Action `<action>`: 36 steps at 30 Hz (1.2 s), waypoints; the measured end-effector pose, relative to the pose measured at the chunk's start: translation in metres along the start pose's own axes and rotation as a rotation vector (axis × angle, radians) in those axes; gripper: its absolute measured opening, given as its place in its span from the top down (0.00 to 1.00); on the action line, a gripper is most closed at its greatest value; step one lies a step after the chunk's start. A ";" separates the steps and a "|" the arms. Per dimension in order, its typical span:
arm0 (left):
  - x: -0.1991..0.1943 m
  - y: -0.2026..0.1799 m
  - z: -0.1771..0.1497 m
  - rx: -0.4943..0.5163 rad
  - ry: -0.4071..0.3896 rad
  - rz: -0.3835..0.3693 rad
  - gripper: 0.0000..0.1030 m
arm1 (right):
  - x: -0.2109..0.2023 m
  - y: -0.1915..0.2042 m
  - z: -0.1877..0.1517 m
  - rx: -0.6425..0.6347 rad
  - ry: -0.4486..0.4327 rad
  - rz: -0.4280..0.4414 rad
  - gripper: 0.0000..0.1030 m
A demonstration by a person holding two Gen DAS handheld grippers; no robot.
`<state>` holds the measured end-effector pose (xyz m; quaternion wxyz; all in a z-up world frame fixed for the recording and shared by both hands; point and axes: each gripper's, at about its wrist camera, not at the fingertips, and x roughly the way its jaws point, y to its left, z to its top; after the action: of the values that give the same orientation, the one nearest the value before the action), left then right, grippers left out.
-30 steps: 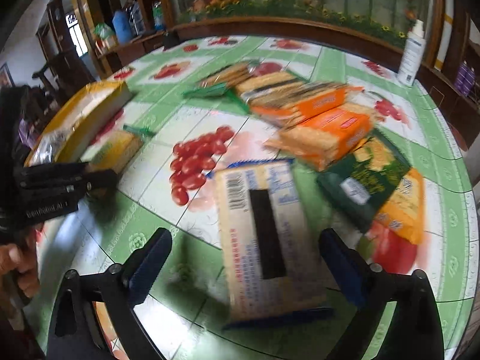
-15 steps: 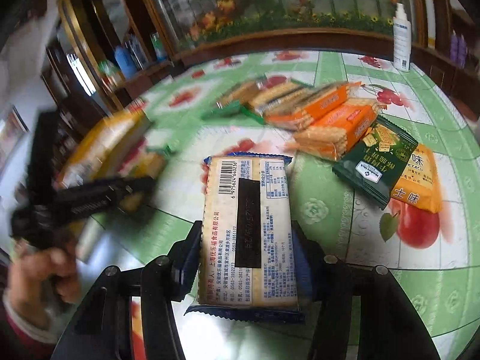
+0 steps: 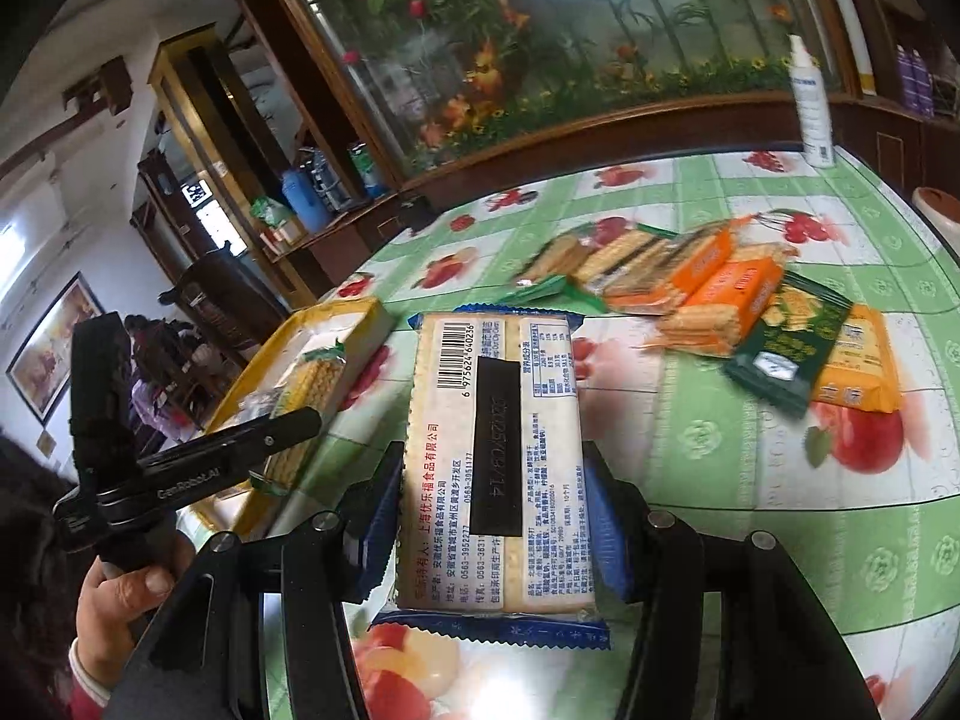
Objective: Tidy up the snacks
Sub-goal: 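Carry the green-lettered pack and white-blue biscuit pack over the white tray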
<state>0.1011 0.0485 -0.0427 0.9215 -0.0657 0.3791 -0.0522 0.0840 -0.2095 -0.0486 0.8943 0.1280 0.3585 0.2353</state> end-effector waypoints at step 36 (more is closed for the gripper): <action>-0.086 0.093 -0.022 -0.097 -0.129 0.219 0.57 | 0.044 0.182 -0.012 -0.252 0.037 0.257 0.46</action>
<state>0.0290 0.1506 -0.0138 0.9400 -0.0717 0.3259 0.0713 0.0440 -0.0302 -0.0102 0.8589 0.0555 0.3234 0.3932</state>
